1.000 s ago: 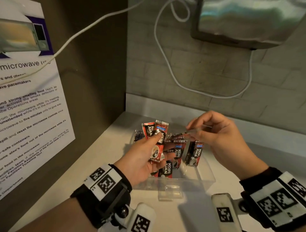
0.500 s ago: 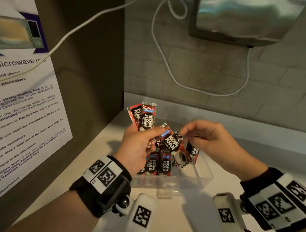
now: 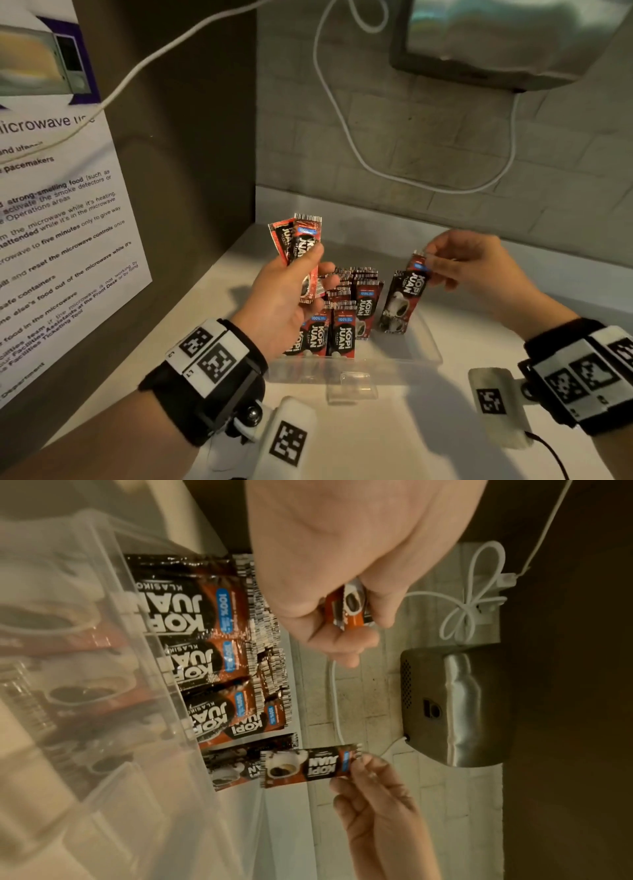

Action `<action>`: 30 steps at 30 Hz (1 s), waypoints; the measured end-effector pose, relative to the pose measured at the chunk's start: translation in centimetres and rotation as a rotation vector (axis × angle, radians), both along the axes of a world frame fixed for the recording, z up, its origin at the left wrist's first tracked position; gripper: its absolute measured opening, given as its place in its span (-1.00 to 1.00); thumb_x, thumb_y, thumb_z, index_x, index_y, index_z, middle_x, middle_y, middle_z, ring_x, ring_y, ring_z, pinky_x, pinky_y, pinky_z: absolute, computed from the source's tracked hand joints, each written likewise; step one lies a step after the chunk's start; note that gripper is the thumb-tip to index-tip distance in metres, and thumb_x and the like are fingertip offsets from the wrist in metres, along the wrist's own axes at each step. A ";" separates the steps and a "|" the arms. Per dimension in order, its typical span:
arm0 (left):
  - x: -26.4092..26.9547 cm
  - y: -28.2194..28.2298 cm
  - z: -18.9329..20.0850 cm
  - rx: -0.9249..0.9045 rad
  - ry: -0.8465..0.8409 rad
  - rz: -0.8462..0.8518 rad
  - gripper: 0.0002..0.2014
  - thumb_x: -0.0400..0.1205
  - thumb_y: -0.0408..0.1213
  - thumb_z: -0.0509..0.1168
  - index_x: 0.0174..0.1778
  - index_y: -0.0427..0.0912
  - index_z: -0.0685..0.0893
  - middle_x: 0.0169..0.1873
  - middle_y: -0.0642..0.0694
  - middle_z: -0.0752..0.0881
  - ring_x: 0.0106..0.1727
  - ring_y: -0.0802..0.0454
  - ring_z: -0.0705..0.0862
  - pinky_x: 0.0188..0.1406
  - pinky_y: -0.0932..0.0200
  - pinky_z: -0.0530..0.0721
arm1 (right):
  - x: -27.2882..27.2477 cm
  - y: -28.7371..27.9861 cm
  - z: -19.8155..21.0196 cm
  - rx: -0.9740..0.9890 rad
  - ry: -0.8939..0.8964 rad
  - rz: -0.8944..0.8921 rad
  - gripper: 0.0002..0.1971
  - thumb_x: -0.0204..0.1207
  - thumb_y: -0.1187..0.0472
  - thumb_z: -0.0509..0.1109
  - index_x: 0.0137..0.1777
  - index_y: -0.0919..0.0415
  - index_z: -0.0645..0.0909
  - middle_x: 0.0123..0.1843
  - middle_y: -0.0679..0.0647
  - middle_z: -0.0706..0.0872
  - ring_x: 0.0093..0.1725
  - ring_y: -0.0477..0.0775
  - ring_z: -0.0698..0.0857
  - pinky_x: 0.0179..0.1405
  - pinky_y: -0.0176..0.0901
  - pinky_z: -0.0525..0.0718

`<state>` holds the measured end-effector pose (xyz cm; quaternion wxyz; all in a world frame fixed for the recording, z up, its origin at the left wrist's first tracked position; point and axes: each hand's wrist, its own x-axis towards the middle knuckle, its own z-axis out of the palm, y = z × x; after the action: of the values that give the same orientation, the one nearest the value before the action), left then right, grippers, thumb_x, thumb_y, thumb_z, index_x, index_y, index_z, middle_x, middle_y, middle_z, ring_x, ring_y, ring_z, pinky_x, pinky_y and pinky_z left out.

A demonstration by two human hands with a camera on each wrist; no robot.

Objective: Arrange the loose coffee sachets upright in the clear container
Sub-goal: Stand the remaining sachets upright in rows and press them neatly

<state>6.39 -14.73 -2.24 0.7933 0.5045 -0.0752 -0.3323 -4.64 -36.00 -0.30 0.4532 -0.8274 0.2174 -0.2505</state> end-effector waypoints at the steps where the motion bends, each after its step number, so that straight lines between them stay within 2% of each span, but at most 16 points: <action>1: 0.0 0.0 -0.1 0.004 0.007 0.004 -0.88 0.62 -0.17 0.38 0.01 -0.08 0.64 -0.25 -0.07 0.78 -0.29 0.09 0.76 -0.65 0.36 0.48 | -0.2 -0.7 -0.5 -0.019 0.034 -0.016 -0.85 0.48 0.55 0.40 -0.22 0.32 0.62 -0.49 0.00 0.72 -0.56 -0.17 0.66 -0.63 -0.42 0.47; 3: 0.0 -0.1 -0.3 0.008 0.018 -0.002 -0.86 0.63 -0.17 0.38 0.04 -0.10 0.64 -0.28 -0.07 0.76 -0.31 0.10 0.75 -0.66 0.35 0.48 | -0.5 -1.5 -1.7 -0.058 0.122 -0.038 -0.83 0.49 0.52 0.41 -0.26 0.29 0.63 -0.51 -0.02 0.72 -0.53 -0.17 0.67 -0.59 -0.41 0.46; 8: -0.2 -0.5 -0.2 -0.005 0.074 0.007 -0.83 0.65 -0.13 0.34 0.04 -0.13 0.63 -0.33 -0.08 0.73 -0.33 0.08 0.72 -0.58 0.30 0.51 | -0.4 -2.0 -4.2 -0.196 0.291 -0.075 -0.86 0.45 0.42 0.49 -0.28 0.22 0.72 -0.38 0.13 0.78 -0.42 -0.08 0.64 -0.48 -0.33 0.53; 11: -0.2 -0.4 -0.4 -0.011 0.096 0.003 -0.89 0.69 -0.21 0.25 0.03 -0.16 0.61 -0.33 -0.10 0.73 -0.33 0.06 0.73 -0.52 0.26 0.55 | 0.0 -2.0 -4.5 -0.220 0.289 -0.093 -0.88 0.43 0.42 0.52 -0.27 0.21 0.72 -0.39 0.09 0.76 -0.45 -0.12 0.62 -0.53 -0.44 0.53; 15: -0.1 -0.3 -0.7 -0.003 0.114 -0.019 -0.91 0.68 -0.29 0.23 -0.02 -0.19 0.62 -0.39 -0.10 0.75 -0.40 0.06 0.75 -0.54 0.28 0.59 | 0.5 -2.2 -4.5 -0.265 0.275 -0.102 -0.81 0.40 0.46 0.52 -0.28 0.15 0.71 -0.31 0.12 0.77 -0.39 -0.09 0.63 -0.38 -0.31 0.53; 19: -0.3 -0.4 -0.9 0.008 0.119 -0.038 -0.89 0.67 -0.32 0.22 -0.13 -0.20 0.63 -0.39 -0.11 0.74 -0.39 0.06 0.75 -0.54 0.27 0.60 | 0.8 -2.5 -4.9 -0.309 0.283 -0.097 -0.72 0.39 0.45 0.53 -0.33 0.02 0.67 -0.29 0.06 0.75 -0.34 -0.07 0.64 -0.35 -0.28 0.51; 27: -0.5 -0.2 -1.2 0.009 0.121 -0.083 -0.89 0.67 -0.41 0.20 -0.08 -0.25 0.63 -0.36 -0.15 0.78 -0.33 0.00 0.78 -0.46 0.17 0.68 | 1.0 -3.0 -5.5 -0.360 0.258 -0.101 -0.66 0.37 0.44 0.55 -0.34 -0.07 0.64 -0.29 -0.02 0.70 -0.37 -0.04 0.61 -0.37 -0.26 0.48; 30: -0.5 -0.2 -1.3 0.041 0.093 -0.164 -0.87 0.69 -0.40 0.21 0.01 -0.29 0.67 -0.23 -0.20 0.83 -0.21 -0.07 0.83 -0.46 0.10 0.74 | 1.0 -3.3 -5.6 -0.361 0.249 -0.093 -0.66 0.38 0.45 0.54 -0.31 -0.07 0.64 -0.25 0.00 0.71 -0.37 0.02 0.61 -0.31 -0.21 0.52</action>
<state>5.85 -14.92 -3.57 0.7558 0.4966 -0.0725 -0.4207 -3.69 -39.33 -5.93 0.2552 -0.9088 0.2611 -0.2019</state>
